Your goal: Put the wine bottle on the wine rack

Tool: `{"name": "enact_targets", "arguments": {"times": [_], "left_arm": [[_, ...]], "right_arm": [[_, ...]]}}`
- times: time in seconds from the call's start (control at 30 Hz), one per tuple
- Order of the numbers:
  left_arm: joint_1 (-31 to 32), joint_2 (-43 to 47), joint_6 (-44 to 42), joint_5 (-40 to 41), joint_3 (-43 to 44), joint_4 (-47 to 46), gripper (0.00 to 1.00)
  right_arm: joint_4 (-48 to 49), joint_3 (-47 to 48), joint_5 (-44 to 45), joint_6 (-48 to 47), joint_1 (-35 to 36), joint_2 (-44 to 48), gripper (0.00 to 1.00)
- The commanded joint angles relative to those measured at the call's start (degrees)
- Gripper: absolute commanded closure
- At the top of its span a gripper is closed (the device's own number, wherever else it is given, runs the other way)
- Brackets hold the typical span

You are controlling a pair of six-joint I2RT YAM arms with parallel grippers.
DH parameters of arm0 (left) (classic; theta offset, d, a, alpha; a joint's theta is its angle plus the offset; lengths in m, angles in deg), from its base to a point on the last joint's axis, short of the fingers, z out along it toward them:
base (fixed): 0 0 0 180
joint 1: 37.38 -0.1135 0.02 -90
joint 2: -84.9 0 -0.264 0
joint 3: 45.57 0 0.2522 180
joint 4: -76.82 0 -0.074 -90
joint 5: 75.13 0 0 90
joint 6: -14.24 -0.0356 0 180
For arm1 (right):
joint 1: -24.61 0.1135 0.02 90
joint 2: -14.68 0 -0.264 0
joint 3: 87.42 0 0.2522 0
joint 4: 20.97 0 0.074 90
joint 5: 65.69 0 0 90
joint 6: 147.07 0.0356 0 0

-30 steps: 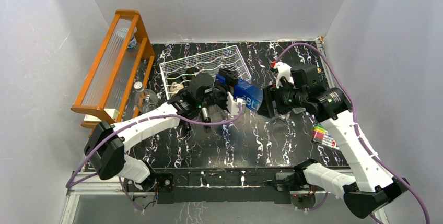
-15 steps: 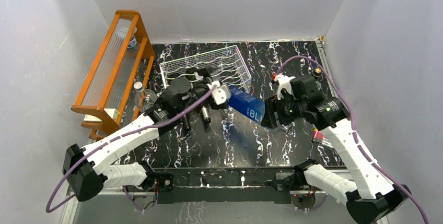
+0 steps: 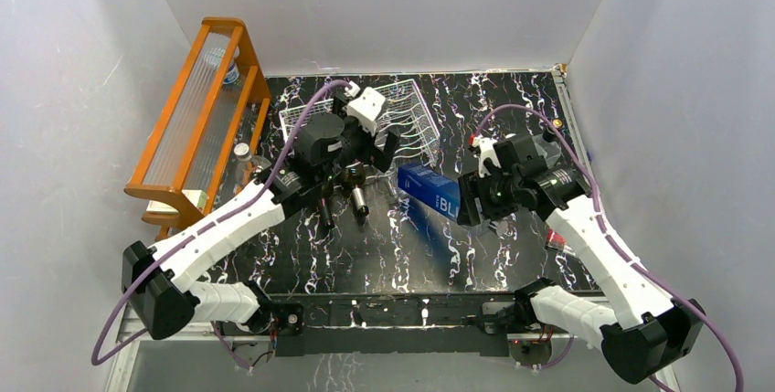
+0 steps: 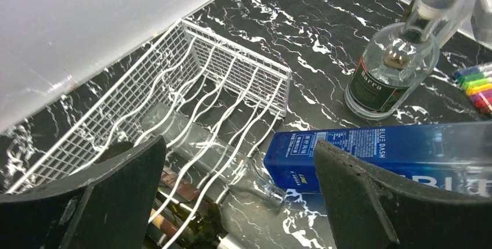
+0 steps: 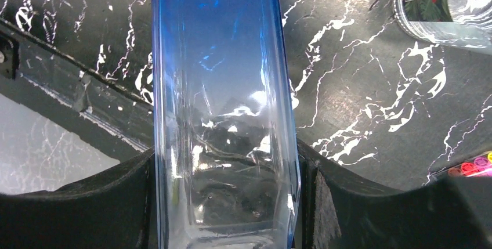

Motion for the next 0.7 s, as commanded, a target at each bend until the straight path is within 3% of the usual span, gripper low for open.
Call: {"name": "enact_targets", "arguments": {"times": [0.0,0.2,0.67], "left_arm": [[-3.65,-1.85,9.18,-1.53,5.18,5.32,0.02],[-10.79,-2.61,16.27,-12.93,6.30,8.30,0.02],[-13.79,-2.79,18.98,-14.58,6.66,11.53,0.02]], "right_arm": [[12.41,1.91,0.94,2.38,-0.03,0.48,1.00],[18.06,0.02,3.31,4.84,-0.03,0.22,1.00],[35.32,-9.29,4.50,12.01,-0.02,0.63,1.00]]}}
